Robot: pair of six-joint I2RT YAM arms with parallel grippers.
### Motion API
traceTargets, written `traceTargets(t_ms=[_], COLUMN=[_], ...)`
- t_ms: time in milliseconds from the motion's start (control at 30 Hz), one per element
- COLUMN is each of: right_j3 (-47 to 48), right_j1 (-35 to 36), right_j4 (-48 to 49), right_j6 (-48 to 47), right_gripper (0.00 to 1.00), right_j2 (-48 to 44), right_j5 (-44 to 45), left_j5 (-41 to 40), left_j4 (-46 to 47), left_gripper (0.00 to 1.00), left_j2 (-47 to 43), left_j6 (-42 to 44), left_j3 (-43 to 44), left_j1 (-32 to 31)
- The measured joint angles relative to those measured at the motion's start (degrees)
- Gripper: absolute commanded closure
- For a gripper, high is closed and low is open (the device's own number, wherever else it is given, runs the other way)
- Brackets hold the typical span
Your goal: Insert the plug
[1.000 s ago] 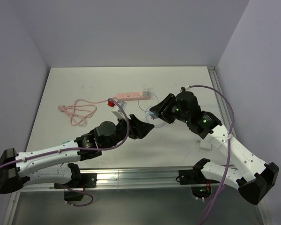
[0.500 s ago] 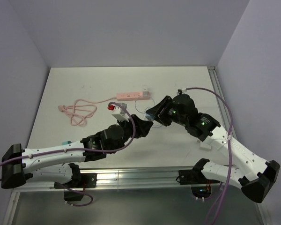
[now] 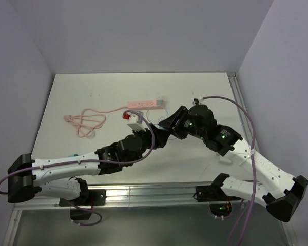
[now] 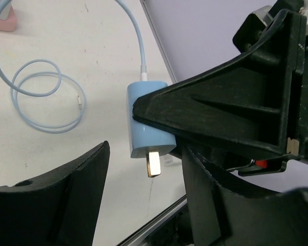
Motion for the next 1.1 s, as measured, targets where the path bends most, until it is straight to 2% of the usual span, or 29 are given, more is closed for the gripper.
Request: traceTargets(t_ms=[133, 233, 267, 333, 433, 467, 533, 567, 600, 700, 867, 1100], right_j3=[0.0, 0.0, 0.0, 0.0, 0.0, 0.0, 0.0, 0.2, 0.7, 2.3, 7.3, 8.3], right_j1=[0.9, 1.2, 1.3, 1.4, 1.5, 1.5, 1.9, 2.0, 2.1, 1.9, 1.9, 1.9], right_j4=[0.0, 0.0, 0.0, -0.1, 0.1, 0.3, 0.8, 0.9, 0.9, -0.5, -3.5, -6.4], right_j6=[0.0, -0.1, -0.2, -0.6, -1.2, -1.6, -2.8, -3.6, -5.0, -11.0, -23.0, -38.1], right_gripper=[1.0, 0.98, 0.94, 0.88, 0.68, 0.57, 0.43, 0.29, 0.23, 0.16, 0.14, 0.15], right_j2=[0.0, -0.1, -0.1, -0.1, -0.1, -0.1, -0.1, -0.1, -0.1, -1.8, -3.6, -4.1], right_j5=[-0.3, -0.6, -0.6, -0.6, -1.1, -1.3, -2.1, -2.4, -2.7, -2.9, -5.8, -12.3], left_j5=[-0.2, 0.1, 0.5, 1.4, 4.1, 4.9, 7.4, 9.1, 10.7, 14.8, 24.1, 37.3], left_j4=[0.6, 1.1, 1.2, 1.2, 1.6, 1.6, 1.5, 1.4, 1.1, -1.0, -4.6, -10.6], left_gripper=[0.5, 0.71, 0.99, 1.0, 1.0, 1.0, 1.0, 1.0, 1.0, 1.0, 1.0, 1.0], left_j2=[0.0, 0.0, -0.1, -0.2, -1.6, -2.3, -4.2, -5.1, -6.2, -11.0, -20.5, -27.6], left_j6=[-0.1, -0.4, 0.0, 0.4, 0.7, 0.9, 1.6, 1.9, 1.9, 2.1, 3.5, 6.7], left_j3=[0.0, 0.0, 0.0, -0.2, -1.3, -1.8, -2.9, -3.3, -3.8, -5.5, -8.5, -8.3], left_j1=[0.0, 0.3, 0.5, 0.8, 1.9, 2.2, 3.0, 3.5, 4.1, 8.3, 14.6, 16.3])
